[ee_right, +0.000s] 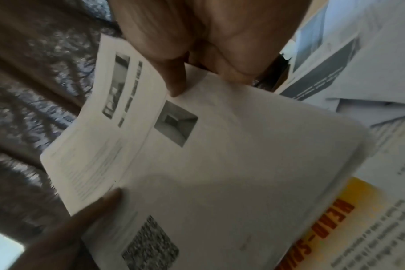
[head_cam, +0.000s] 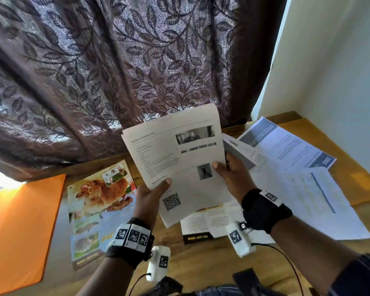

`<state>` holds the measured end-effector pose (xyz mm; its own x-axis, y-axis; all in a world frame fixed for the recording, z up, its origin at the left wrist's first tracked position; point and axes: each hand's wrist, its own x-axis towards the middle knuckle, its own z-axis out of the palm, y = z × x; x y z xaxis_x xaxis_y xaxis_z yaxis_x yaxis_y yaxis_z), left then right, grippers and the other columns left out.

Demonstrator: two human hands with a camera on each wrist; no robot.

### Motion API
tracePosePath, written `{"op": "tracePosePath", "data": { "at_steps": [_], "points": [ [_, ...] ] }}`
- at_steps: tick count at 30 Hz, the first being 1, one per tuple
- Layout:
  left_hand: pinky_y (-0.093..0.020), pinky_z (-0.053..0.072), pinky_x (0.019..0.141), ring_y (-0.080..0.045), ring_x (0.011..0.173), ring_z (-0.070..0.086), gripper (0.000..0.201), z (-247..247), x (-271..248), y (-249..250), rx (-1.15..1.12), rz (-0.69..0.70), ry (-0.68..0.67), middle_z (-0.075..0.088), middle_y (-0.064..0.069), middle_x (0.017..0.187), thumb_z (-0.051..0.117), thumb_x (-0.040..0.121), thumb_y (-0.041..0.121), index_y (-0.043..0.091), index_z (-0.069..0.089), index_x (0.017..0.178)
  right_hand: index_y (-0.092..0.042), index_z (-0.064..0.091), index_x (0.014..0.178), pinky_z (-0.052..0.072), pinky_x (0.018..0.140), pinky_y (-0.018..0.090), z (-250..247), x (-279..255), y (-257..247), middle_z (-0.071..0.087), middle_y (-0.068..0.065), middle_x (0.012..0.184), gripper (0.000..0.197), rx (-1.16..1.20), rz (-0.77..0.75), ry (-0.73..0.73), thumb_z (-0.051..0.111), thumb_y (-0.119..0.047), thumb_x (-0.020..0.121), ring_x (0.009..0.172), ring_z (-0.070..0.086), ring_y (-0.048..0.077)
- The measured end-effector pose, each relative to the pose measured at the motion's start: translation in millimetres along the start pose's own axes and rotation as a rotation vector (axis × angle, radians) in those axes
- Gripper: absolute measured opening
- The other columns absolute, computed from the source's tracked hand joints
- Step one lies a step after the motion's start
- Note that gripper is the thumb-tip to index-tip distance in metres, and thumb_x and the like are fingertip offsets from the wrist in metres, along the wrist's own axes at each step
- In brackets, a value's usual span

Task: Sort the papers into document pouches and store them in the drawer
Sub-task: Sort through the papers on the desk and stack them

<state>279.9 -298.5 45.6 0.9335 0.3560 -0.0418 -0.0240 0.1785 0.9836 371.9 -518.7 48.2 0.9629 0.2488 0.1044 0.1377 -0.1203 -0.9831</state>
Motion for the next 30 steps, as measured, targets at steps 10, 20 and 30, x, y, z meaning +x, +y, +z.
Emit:
{"op": "tracePosePath", "data": {
  "at_steps": [10,20,30],
  "points": [
    [-0.052,0.060,0.081,-0.034,0.100,0.071,0.034,12,-19,5,-0.012,0.106,-0.171,0.074,-0.013,0.111,0.068,0.079,0.006,0.031,0.075,0.101,-0.017,0.057,0.129,0.056,0.093,0.048,-13,-19,-4,0.071,0.009,0.119,0.046,0.306,0.019,-0.072,0.070,-0.013,0.084,0.112,0.067,0.026],
    [-0.047,0.062,0.079,-0.031,0.102,0.070,0.035,9,-15,-8,0.012,0.139,-0.160,0.072,-0.012,0.114,0.066,0.085,0.003,0.031,0.074,0.104,-0.008,0.073,0.111,0.057,0.089,0.049,-17,-21,6,0.075,0.011,0.110,0.029,0.328,0.072,-0.043,0.076,-0.013,0.083,0.105,0.070,0.031],
    [-0.051,0.061,0.078,-0.032,0.097,0.072,0.028,7,-9,-18,0.080,0.038,-0.049,0.076,-0.007,0.106,0.066,0.088,0.007,0.031,0.076,0.099,-0.033,0.072,0.109,0.053,0.098,0.041,-21,-27,14,0.075,-0.004,0.112,0.019,0.097,0.170,-0.222,0.069,-0.027,0.091,0.107,0.069,0.013]
  ]
}}
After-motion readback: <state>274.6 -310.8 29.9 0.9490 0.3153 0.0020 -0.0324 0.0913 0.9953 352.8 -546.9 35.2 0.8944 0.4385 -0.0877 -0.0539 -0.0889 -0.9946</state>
